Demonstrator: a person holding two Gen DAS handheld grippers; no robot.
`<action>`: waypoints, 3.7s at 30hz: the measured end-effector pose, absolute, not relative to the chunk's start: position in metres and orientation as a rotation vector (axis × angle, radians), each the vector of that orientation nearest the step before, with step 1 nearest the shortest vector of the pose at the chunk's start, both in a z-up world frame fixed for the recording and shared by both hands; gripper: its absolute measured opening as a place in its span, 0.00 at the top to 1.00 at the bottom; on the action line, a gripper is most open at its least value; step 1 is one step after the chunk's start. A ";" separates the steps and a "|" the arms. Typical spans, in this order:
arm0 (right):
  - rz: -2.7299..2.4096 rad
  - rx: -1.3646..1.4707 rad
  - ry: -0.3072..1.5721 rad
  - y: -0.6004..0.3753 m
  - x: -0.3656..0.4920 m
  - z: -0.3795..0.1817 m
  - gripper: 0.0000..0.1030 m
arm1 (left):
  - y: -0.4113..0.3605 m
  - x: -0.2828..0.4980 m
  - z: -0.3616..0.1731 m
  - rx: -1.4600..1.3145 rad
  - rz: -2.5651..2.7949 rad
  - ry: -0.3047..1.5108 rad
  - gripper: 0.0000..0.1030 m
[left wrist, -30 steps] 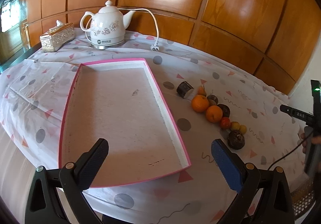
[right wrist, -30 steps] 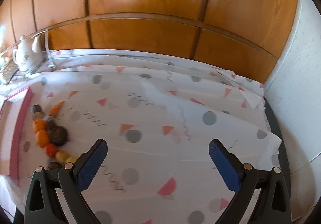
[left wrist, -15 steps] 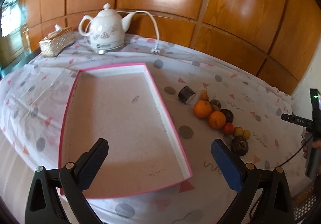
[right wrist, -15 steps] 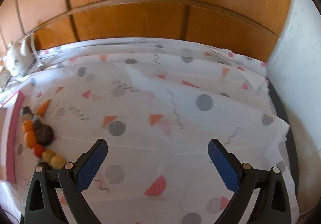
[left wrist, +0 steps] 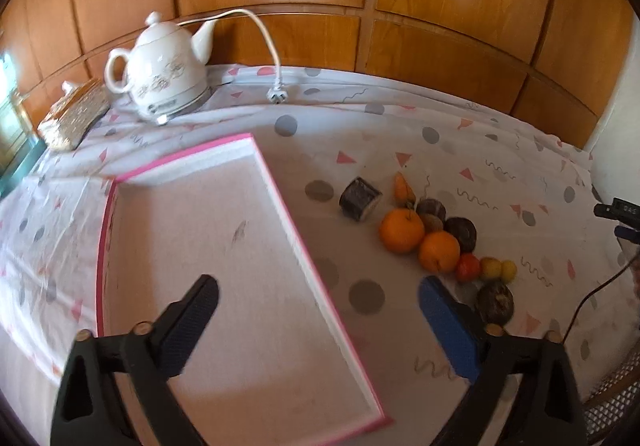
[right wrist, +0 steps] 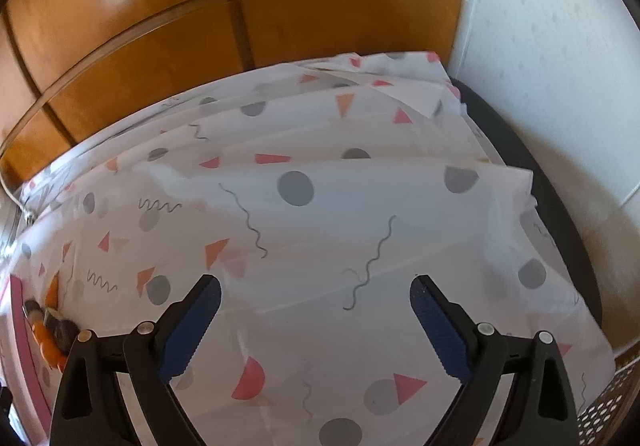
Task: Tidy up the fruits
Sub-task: 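Reach the left gripper to the dark brown cylinder and grasp it, then carry the cylinder into the pink tray and open the left gripper, then reach the right gripper to the yellow round fruit and grasp it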
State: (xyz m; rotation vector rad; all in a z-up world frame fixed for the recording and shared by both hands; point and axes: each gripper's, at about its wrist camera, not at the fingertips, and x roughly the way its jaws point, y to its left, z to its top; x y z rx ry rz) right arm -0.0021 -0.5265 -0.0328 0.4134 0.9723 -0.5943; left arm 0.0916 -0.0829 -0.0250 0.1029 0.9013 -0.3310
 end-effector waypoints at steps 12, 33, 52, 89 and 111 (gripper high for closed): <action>-0.630 0.513 0.907 -0.546 -0.011 -0.026 0.12 | -0.127 0.164 -0.042 0.266 -0.464 0.978 0.42; -0.677 0.588 0.912 -0.561 -0.018 -0.032 0.28 | -0.120 0.179 -0.062 0.121 -0.497 1.035 0.70; -0.615 0.488 0.961 -0.541 -0.005 -0.034 0.28 | 0.038 0.161 -0.059 -0.164 -0.060 1.020 0.70; -0.284 0.240 1.043 -0.460 0.028 -0.042 0.33 | 0.069 0.045 -0.040 -0.196 0.077 0.882 0.36; 0.135 0.005 1.067 -0.350 0.038 -0.053 0.44 | 0.077 0.012 -0.040 -0.210 0.101 0.858 0.24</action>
